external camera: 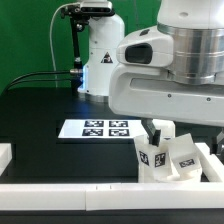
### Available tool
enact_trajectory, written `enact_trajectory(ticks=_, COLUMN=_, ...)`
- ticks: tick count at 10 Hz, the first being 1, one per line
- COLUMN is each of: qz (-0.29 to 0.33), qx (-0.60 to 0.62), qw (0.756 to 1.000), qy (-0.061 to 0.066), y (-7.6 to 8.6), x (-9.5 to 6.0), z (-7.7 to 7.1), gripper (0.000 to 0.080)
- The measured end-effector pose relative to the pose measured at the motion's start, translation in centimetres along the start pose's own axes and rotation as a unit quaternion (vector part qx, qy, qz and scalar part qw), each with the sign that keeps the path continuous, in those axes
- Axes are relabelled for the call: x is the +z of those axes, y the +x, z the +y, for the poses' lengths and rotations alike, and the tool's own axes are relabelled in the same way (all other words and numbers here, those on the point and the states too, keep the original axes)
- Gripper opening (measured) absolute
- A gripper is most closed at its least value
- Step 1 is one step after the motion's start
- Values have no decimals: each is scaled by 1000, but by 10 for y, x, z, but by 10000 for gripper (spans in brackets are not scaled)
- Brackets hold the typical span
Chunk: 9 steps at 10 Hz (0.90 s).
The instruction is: Assemble stool
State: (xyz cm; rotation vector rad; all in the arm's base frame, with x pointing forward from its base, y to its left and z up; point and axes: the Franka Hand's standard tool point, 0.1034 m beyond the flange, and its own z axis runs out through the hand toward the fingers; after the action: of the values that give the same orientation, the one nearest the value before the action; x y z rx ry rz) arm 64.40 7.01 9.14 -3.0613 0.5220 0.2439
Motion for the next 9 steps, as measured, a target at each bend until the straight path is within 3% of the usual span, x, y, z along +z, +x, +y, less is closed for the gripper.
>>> enact_trajectory(ticks=1, qz=-5, qx=14, qw=1000, qy=15, y=1, x=0, z=4, gripper=649)
enact_trajectory(ticks=3, qz=-10, qx=26, qw=999, qy=24, y=1, x=2, z=5, gripper=649)
enact_trajectory(ticks=4, qz=-10, qx=26, qw=999, qy=22, y=0, x=2, z=2, gripper=649)
enact_trajectory(ticks=7, qz=-1, qx=12, qw=1000, qy=-10, y=0, x=-1, z=-2, gripper=649)
enact_trajectory(ticks=9, qz=25, qx=-51, qw=995, qy=-81, y=-1, x=-5, z=-2, gripper=649)
